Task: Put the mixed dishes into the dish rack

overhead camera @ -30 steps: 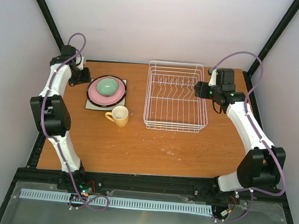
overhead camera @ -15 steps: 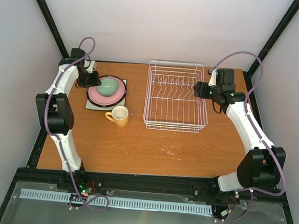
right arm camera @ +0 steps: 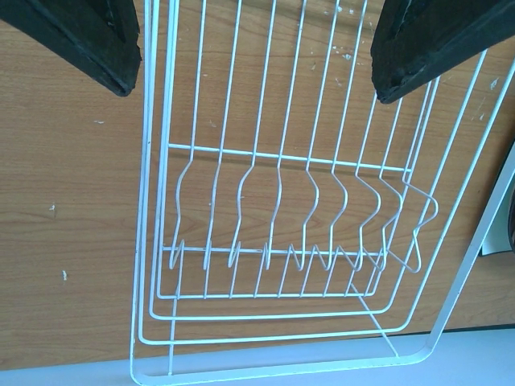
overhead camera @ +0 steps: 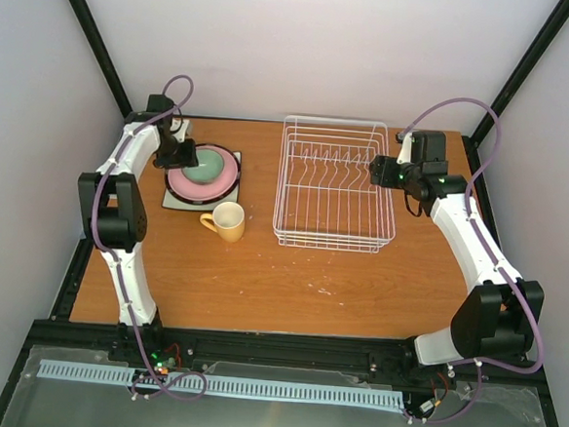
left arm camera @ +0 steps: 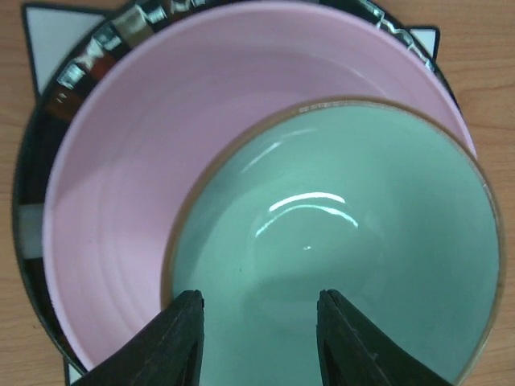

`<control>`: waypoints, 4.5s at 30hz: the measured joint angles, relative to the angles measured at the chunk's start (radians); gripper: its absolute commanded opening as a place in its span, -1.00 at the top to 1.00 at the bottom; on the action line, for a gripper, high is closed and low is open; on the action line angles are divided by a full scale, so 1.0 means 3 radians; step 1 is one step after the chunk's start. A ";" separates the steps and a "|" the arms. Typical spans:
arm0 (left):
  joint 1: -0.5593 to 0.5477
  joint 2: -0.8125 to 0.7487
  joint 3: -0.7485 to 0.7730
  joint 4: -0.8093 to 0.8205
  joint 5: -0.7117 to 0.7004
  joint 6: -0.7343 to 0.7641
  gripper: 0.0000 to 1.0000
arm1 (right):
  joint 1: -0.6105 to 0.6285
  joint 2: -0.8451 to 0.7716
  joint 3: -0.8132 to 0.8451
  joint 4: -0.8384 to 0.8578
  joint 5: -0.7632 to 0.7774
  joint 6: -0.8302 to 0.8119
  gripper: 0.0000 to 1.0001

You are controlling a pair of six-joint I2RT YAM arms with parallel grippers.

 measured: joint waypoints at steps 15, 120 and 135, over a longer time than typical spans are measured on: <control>0.0003 -0.0161 0.0086 0.0076 -0.0237 -0.0020 0.19 | 0.0000 0.0074 0.0001 -0.0003 -0.0004 0.0000 -0.57; -0.0961 0.0342 -0.0366 0.5835 0.3961 -0.3810 0.99 | 0.0334 0.2037 0.0188 0.6725 -0.3555 0.6352 -0.46; -0.0983 0.0495 -0.0153 0.5774 0.3966 -0.3768 0.99 | 0.0331 0.2036 0.0202 0.6722 -0.3545 0.6352 -0.15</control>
